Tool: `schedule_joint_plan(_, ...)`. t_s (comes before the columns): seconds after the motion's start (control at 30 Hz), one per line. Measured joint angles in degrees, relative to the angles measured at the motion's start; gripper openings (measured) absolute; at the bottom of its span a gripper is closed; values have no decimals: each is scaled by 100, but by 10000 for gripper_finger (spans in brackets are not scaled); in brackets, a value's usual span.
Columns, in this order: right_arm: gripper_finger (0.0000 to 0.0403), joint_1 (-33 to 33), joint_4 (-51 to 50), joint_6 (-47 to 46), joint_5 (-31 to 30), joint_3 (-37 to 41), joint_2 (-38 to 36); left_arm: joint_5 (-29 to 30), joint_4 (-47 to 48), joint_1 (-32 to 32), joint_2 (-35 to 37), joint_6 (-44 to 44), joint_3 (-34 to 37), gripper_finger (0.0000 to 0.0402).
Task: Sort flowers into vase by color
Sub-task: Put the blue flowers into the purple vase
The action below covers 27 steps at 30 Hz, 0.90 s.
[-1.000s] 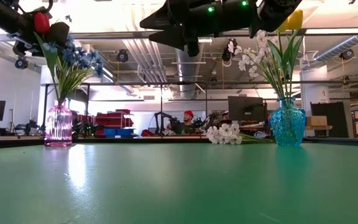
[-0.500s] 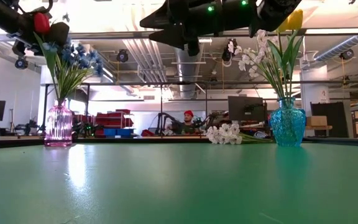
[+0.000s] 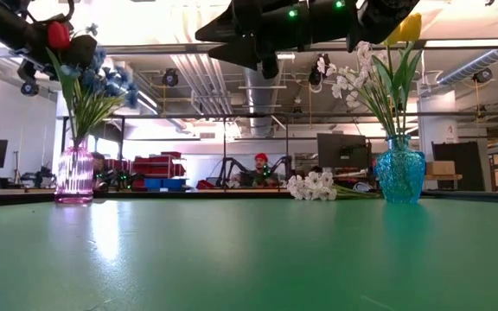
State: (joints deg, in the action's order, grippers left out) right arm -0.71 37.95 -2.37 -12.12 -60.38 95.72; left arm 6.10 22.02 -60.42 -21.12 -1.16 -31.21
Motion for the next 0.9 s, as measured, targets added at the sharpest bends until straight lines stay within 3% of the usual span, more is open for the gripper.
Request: schedule_joint_plan(0.9,228,0,0,8,-11,2,0,279,96,0,-39,-492,239,9)
